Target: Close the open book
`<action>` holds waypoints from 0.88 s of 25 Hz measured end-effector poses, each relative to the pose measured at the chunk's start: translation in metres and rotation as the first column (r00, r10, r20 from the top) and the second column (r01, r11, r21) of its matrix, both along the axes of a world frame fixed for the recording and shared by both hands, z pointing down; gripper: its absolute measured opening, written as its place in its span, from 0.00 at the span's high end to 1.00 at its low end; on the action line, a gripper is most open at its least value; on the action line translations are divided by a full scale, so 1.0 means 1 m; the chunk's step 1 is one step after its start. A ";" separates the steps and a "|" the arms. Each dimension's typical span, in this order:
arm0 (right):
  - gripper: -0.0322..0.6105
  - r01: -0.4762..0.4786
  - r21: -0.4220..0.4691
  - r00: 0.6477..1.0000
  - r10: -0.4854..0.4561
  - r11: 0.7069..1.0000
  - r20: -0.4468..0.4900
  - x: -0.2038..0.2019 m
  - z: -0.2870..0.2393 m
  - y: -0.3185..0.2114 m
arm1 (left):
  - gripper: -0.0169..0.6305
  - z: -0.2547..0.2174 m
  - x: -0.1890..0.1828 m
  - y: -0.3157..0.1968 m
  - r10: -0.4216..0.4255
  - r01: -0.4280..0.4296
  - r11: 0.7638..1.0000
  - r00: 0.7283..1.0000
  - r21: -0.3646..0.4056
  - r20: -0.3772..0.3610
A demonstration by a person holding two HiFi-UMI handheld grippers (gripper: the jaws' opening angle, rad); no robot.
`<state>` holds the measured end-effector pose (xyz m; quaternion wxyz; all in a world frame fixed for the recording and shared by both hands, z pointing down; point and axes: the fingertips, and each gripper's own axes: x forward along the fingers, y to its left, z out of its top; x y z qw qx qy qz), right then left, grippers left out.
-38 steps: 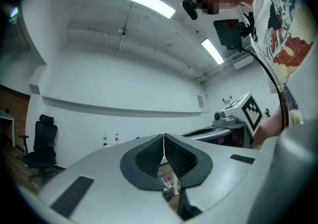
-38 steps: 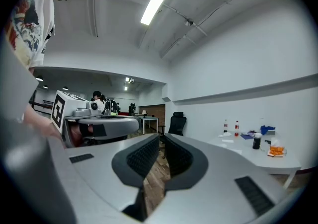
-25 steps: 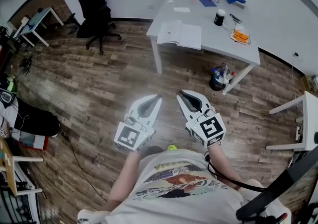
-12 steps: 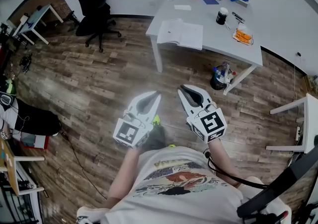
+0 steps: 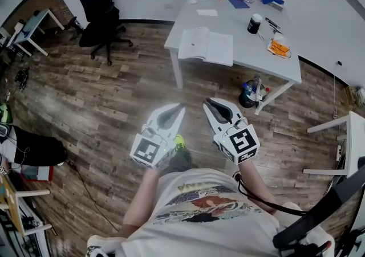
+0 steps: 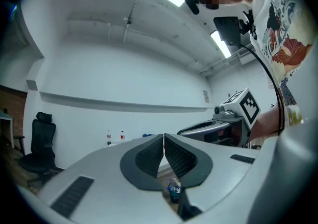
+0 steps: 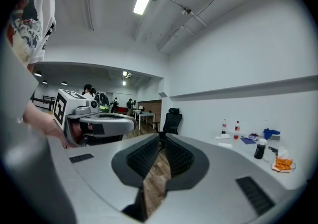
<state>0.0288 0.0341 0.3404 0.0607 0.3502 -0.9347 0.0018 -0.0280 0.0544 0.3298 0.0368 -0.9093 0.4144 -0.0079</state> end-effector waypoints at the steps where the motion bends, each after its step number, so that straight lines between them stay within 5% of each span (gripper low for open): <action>1: 0.90 -0.004 0.000 1.000 0.004 1.000 -0.002 -0.004 -0.001 -0.009 | 0.95 0.000 -0.004 -0.010 0.003 -0.003 1.000 1.000 -0.004 0.004; 22: 0.90 -0.125 -0.020 0.992 0.125 0.992 -0.025 -0.097 0.014 -0.200 | 0.95 0.015 -0.086 -0.209 0.174 -0.172 0.984 0.985 -0.050 0.025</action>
